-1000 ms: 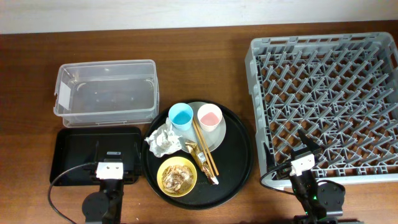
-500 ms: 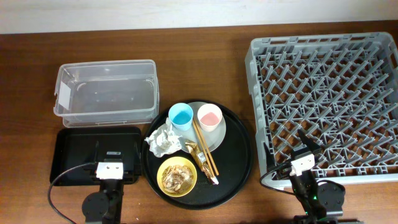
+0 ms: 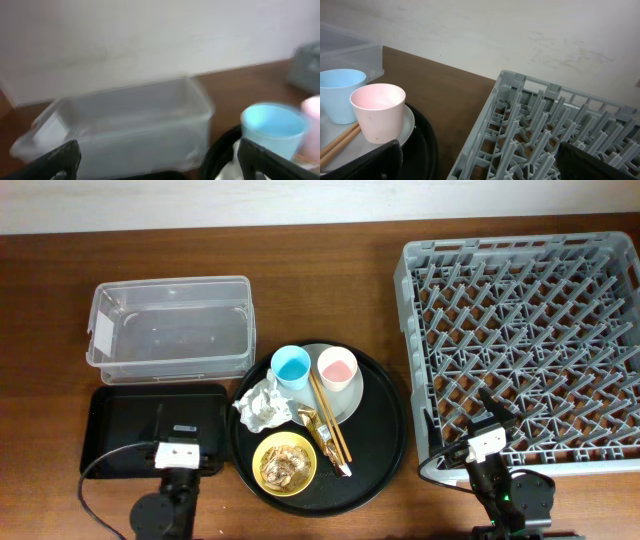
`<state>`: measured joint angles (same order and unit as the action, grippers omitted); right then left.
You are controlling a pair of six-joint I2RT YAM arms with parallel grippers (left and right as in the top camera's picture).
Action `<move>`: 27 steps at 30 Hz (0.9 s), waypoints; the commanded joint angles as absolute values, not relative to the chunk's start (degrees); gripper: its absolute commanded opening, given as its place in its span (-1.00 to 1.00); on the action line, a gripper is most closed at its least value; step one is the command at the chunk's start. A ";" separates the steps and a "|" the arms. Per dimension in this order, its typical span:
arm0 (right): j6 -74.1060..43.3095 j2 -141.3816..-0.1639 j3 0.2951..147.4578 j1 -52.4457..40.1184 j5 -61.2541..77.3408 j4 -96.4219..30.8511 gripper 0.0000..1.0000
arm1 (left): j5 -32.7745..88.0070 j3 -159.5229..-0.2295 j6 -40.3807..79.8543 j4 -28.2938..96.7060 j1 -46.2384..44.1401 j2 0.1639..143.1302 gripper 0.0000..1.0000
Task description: Sort waste into correct bins and load items into the dishwasher rack
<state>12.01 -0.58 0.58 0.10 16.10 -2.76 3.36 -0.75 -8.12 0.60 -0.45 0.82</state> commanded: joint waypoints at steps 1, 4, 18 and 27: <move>11.55 -0.21 0.32 0.40 15.99 -3.05 0.97 | 13.91 -8.47 -2.31 6.07 -0.75 0.67 0.99; 11.55 -0.21 0.32 0.40 15.99 -3.05 0.97 | 19.62 -25.89 -2.33 18.94 -0.75 11.20 0.99; 11.55 -0.21 0.32 0.40 15.99 -3.05 0.97 | 20.03 -58.43 4.84 57.17 -2.26 68.34 0.26; 11.55 -0.21 0.32 0.40 15.99 -3.05 0.97 | -5.89 -58.00 24.86 58.46 -25.52 67.92 0.29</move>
<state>11.99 -0.58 0.58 0.10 16.08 -2.79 -3.07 -57.87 22.46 58.54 -25.02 67.85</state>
